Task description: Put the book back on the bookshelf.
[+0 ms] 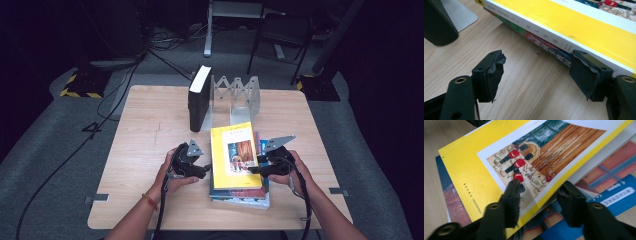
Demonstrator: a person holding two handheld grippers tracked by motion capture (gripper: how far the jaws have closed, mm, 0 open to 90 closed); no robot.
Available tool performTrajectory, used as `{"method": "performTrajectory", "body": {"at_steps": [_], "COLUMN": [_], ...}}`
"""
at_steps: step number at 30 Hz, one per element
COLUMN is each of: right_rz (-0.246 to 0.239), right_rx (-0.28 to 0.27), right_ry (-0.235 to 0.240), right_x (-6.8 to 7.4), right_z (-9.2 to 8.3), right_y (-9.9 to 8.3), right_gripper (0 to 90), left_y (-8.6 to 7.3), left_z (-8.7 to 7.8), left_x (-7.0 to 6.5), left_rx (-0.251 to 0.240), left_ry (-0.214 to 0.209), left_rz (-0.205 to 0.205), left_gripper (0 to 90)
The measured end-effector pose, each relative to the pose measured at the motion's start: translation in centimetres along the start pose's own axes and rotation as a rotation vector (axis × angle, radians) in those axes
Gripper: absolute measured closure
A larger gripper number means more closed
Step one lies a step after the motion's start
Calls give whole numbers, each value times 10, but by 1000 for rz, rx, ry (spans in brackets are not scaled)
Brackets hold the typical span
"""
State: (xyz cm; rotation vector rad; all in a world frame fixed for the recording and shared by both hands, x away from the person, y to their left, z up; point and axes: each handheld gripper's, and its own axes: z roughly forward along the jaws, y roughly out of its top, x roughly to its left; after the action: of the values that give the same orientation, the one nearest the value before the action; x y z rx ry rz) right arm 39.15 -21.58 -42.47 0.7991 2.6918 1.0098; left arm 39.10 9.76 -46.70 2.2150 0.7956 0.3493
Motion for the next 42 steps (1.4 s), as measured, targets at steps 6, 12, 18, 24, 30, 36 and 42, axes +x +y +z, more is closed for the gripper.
{"method": "performTrajectory", "body": {"at_steps": [6,12,18,24,30,36,42], "right_rz": [-40,38,23,12,-33,-49,-63], "right_rx": [-65,-105,-133,-143,-172,-188,-208], "right_ry": [1,135,153,131,110,112,109], "right_x": [1,-12,-15,-13,-8,-6,-5], "right_z": [-1,9,18,15,13,10,9], "right_y": [-1,-4,3,4,3,1,0], "right_gripper": [682,499,646,720,742,744,744], "left_y": [3,10,19,27,28,26,29], "left_z": [6,14,19,27,29,38,40], "left_x": [8,25,42,56,58,59,55], "left_rx": [-2,-29,-93,-66,-65,-65,-62], "left_ry": [11,19,-34,8,18,-2,-36], "left_rz": [-20,-68,-99,-79,-60,-89,-23], "left_gripper": [282,291,296,331,367,506,765]}}
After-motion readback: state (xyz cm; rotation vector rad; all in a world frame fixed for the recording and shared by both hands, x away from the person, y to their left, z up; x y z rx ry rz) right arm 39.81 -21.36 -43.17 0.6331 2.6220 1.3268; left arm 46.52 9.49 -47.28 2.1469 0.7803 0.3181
